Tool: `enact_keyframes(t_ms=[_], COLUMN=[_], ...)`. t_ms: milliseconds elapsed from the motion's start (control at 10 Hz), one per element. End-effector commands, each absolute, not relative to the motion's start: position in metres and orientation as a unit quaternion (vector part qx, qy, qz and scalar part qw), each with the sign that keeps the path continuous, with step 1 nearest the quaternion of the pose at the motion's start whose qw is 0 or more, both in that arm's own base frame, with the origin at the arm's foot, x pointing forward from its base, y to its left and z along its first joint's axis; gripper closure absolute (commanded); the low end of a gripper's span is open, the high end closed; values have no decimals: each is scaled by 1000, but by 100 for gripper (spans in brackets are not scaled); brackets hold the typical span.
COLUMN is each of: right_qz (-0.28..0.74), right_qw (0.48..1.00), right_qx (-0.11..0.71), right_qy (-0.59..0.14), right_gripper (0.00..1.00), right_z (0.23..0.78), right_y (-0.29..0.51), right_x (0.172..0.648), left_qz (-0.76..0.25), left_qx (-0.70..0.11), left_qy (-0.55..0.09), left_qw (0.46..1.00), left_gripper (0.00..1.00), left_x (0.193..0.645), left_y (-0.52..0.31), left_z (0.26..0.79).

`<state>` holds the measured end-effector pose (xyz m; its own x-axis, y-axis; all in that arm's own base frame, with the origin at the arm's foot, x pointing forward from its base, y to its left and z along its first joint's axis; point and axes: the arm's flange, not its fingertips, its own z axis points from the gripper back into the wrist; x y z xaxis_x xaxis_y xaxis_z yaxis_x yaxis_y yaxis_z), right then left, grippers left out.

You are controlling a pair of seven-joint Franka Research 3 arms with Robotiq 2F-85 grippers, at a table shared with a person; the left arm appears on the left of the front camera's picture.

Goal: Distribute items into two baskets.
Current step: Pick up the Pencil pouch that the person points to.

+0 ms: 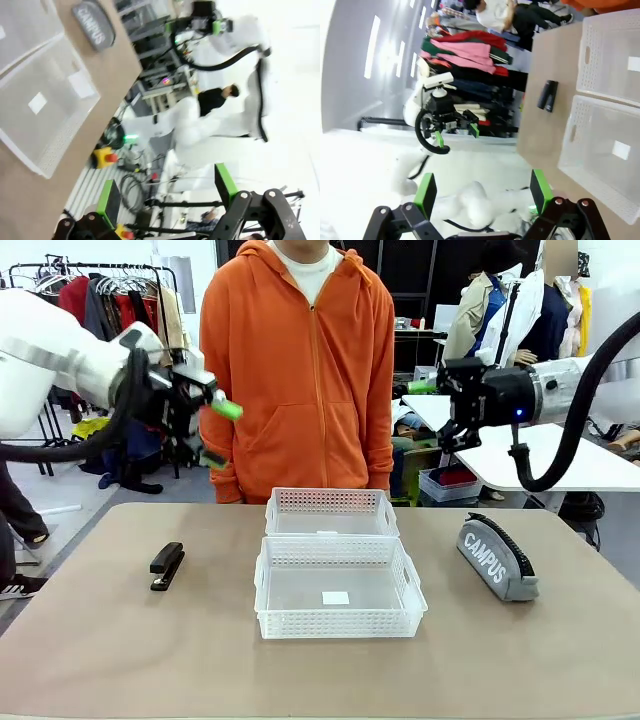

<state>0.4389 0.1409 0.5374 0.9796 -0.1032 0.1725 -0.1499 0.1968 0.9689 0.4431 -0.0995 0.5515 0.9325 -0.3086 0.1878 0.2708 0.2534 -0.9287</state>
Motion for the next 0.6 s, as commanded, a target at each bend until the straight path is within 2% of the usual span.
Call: enact_keyframes(t_ms=[0,200,500], right_qz=[-14,-15,-19], right_qw=[750,738,722], right_qx=[654,670,688], right_qy=[-102,-78,-63], right_gripper=[0,0,0], right_z=[549,559,566], right_y=[140,131,122], right_x=[450,457,469], left_qz=[-129,-87,-49], left_qx=[-627,-662,-680], left_qy=[-3,-2,-42], left_qw=[769,745,730], left_gripper=[0,0,0], left_x=[453,461,463], left_y=[-96,-89,-85], left_z=[574,585,590])
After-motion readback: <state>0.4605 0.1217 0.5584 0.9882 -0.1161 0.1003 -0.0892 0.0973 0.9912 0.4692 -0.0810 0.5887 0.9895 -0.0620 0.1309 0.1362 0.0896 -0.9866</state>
